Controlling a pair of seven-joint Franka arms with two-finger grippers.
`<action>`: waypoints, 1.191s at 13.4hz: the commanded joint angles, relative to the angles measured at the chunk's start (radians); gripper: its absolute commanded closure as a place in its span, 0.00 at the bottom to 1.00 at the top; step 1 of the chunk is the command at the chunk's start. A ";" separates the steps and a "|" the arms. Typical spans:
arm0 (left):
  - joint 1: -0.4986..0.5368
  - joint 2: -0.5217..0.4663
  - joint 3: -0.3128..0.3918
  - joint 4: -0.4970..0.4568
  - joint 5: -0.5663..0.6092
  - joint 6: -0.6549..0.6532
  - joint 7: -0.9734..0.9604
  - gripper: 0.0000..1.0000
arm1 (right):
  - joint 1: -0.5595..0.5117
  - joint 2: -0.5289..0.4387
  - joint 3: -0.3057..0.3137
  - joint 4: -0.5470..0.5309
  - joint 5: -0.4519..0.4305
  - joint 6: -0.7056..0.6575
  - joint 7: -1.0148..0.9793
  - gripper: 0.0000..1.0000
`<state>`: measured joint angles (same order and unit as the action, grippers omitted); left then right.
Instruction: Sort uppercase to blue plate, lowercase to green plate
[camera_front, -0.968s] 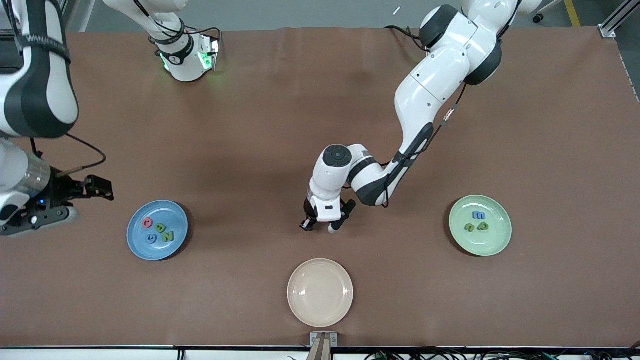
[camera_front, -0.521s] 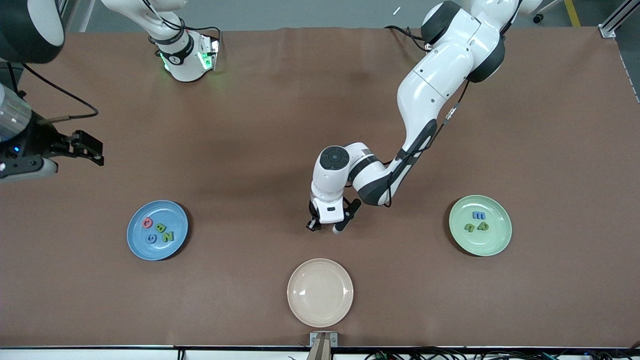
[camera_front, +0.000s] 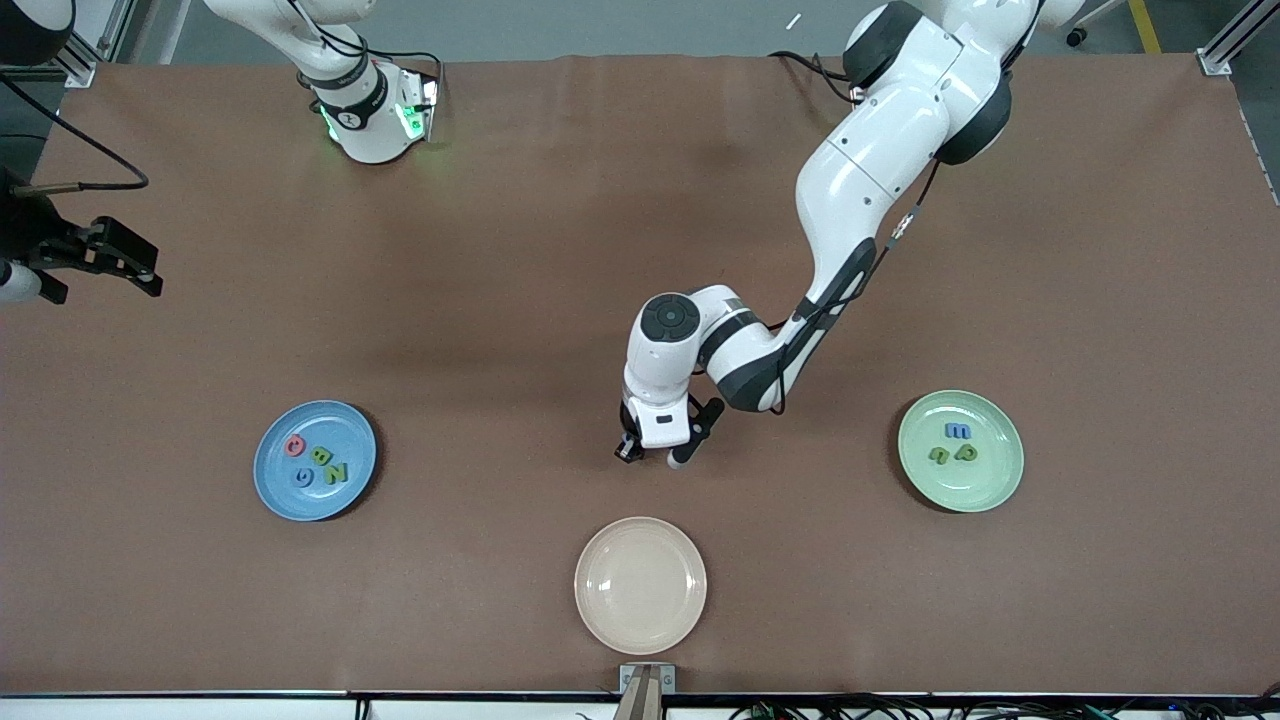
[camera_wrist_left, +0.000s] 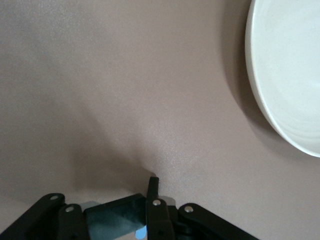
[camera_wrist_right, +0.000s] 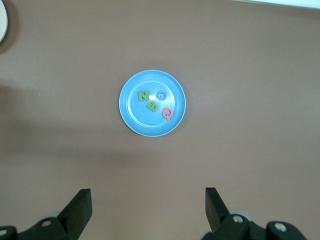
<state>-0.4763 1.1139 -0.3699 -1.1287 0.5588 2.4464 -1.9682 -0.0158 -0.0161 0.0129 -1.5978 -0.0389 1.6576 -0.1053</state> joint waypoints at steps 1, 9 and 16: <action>0.002 -0.025 0.003 -0.036 -0.062 -0.023 0.012 0.79 | -0.024 -0.007 0.025 0.038 0.014 -0.038 0.010 0.00; 0.019 -0.083 0.009 -0.034 -0.281 -0.023 0.003 0.38 | -0.033 0.044 0.024 0.073 0.024 -0.038 0.012 0.00; 0.012 -0.048 0.016 -0.036 -0.287 0.009 0.003 0.39 | -0.076 0.047 0.018 0.068 0.090 -0.030 0.016 0.00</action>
<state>-0.4584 1.0594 -0.3615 -1.1546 0.2894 2.4334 -1.9675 -0.0807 0.0262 0.0170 -1.5462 0.0710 1.6353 -0.0939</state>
